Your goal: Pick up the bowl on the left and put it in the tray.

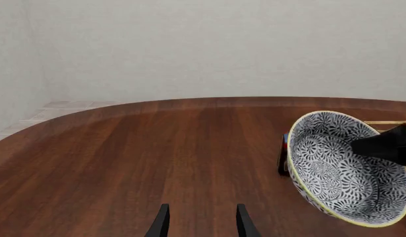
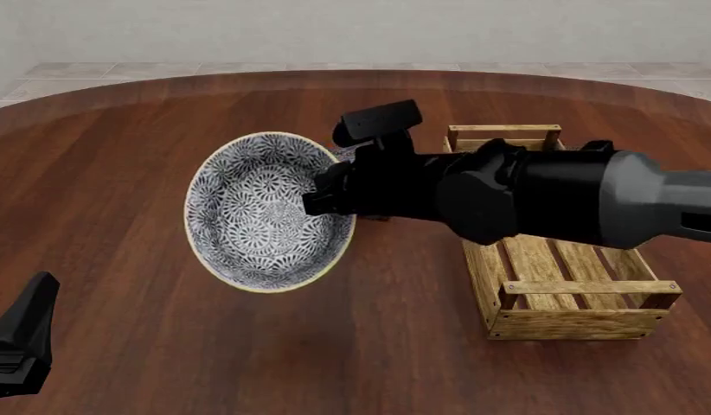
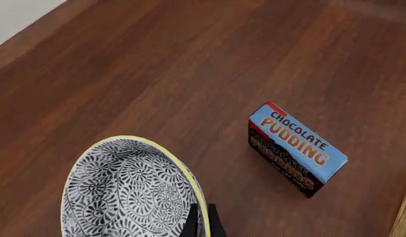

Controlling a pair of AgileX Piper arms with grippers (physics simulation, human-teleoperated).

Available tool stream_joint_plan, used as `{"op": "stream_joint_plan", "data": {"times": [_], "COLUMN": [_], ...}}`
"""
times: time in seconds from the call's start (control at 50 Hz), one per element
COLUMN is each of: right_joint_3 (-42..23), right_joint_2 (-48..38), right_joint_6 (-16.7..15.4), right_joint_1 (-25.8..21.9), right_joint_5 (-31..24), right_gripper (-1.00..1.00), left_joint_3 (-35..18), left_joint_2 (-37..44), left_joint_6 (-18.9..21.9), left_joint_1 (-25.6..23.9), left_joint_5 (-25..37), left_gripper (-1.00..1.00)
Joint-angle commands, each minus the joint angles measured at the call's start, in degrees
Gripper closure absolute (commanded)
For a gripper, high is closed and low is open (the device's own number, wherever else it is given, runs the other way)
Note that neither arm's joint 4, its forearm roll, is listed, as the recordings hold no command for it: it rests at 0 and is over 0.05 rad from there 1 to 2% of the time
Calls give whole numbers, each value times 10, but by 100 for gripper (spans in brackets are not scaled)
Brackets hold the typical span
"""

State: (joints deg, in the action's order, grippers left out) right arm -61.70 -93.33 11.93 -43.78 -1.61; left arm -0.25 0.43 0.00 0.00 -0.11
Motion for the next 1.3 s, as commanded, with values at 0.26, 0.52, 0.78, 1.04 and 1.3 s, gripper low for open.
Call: {"op": "stream_joint_plan", "data": {"times": [0.26, 0.52, 0.78, 1.04, 1.3], "right_joint_3": [38, 60, 84, 99, 106], "right_joint_2": [59, 96, 129, 160, 207], "right_joint_6": [24, 32, 31, 21, 12], "right_joint_1": [22, 26, 31, 40, 40], "right_joint_5": [15, 17, 20, 8, -14], "right_gripper": [100, 100, 100, 100, 100], "left_joint_3": [0, 0, 0, 0, 0], "left_joint_2": [0, 0, 0, 0, 0], "left_joint_6": [0, 0, 0, 0, 0], "left_joint_1": [0, 0, 0, 0, 0], "left_joint_5": [0, 0, 0, 0, 0], "left_gripper": [-100, -100, -100, -100, -100]}}
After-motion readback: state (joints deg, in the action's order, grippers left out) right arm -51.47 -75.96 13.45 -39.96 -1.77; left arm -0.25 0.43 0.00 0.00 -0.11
